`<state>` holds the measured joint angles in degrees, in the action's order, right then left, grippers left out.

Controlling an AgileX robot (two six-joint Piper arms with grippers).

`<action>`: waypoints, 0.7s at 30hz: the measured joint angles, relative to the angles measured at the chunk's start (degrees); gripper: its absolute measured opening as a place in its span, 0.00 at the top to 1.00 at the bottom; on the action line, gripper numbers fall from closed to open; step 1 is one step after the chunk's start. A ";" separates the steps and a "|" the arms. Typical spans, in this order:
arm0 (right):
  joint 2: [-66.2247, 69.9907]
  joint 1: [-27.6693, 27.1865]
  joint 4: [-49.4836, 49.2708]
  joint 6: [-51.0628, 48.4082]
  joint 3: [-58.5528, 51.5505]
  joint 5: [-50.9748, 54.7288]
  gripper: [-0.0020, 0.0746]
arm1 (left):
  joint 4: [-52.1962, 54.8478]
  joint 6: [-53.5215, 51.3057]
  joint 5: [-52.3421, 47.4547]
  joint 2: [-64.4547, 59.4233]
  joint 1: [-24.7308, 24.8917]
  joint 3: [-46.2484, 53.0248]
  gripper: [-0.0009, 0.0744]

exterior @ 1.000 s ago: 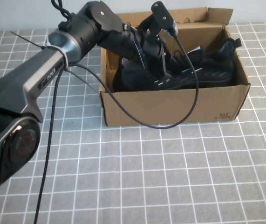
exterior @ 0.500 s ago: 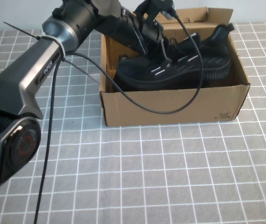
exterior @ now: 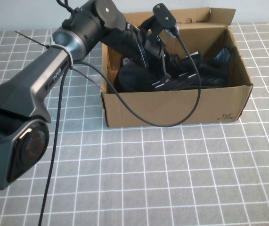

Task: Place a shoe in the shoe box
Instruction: Place the shoe in the shoe box

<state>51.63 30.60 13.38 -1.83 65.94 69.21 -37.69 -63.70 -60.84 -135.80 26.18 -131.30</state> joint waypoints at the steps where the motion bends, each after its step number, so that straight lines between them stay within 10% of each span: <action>1: 0.00 0.00 0.00 0.00 0.00 0.00 0.99 | 0.00 -0.24 -0.55 -0.09 0.00 0.00 0.96; 21: 0.00 0.00 -0.34 0.00 0.00 0.00 0.99 | -2.10 2.03 -1.36 -4.11 0.00 -0.36 0.94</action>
<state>51.63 30.60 13.03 -1.83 65.94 69.21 -39.80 -61.67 -62.20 -139.91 26.18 -131.66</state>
